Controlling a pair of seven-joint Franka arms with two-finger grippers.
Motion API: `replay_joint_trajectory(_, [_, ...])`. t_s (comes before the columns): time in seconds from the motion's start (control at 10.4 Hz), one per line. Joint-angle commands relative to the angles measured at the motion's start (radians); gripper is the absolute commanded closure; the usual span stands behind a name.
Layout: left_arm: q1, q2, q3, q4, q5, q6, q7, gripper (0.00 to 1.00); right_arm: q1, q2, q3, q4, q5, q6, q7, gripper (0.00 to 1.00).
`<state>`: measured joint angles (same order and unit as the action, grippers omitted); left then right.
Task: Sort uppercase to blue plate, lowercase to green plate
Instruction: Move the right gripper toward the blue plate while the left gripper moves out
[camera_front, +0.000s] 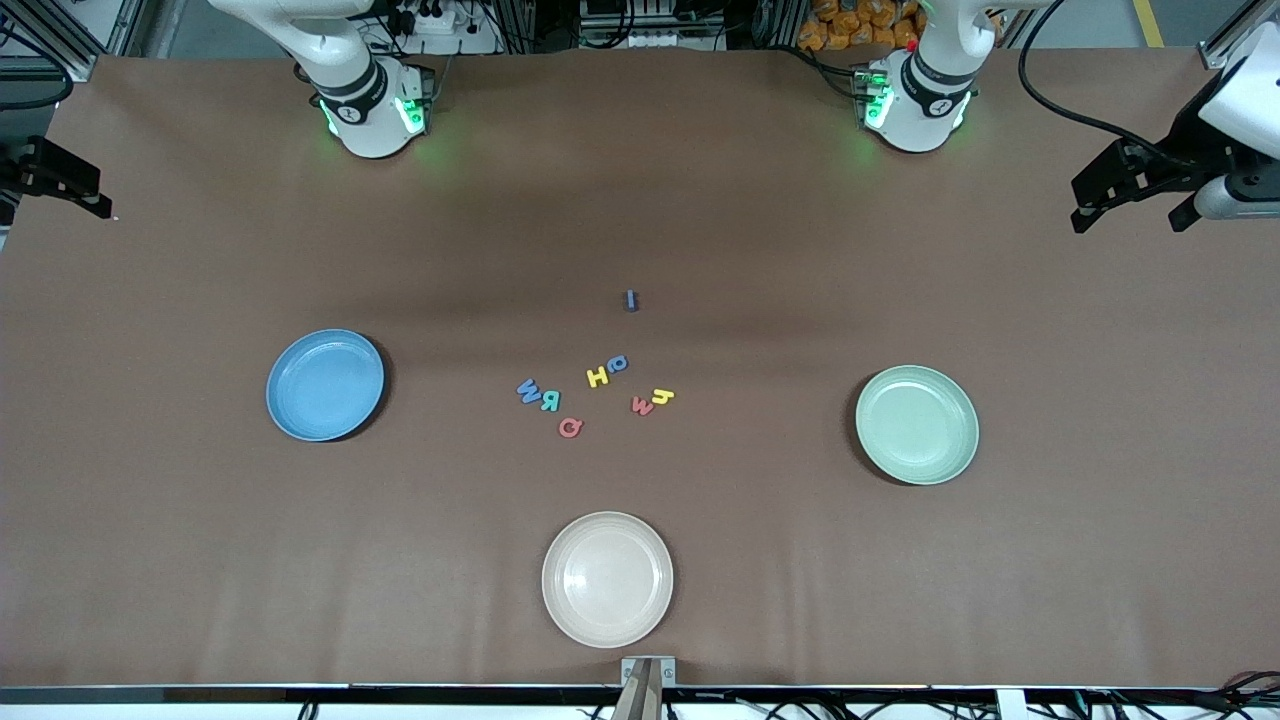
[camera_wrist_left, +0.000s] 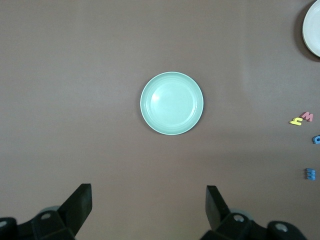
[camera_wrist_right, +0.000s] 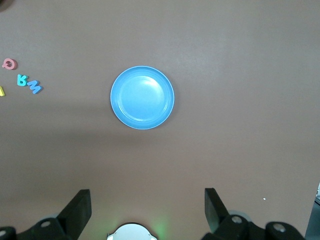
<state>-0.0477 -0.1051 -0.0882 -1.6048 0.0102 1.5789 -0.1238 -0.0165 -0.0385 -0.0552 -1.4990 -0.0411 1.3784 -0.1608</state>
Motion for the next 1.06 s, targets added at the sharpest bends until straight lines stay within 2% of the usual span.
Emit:
replay_joint_trajectory(0.0, [0.005,-0.004,-0.005,0.003,0.008,-0.003,0.027,0.0,-0.013,-0.007,0.014,0.008,0.0,-0.01,0.003,0.0])
replay_joint_trajectory(0.58, [-0.004,0.05,-0.005,0.009,0.045,0.001,0.027,0.0,-0.014,-0.006,0.014,0.006,0.001,-0.01,0.003,0.0])
replay_joint_trajectory(0.96, [-0.006,0.154,-0.005,0.012,0.044,0.065,0.009,0.0,-0.022,0.002,0.012,0.006,0.013,-0.036,0.004,0.0])
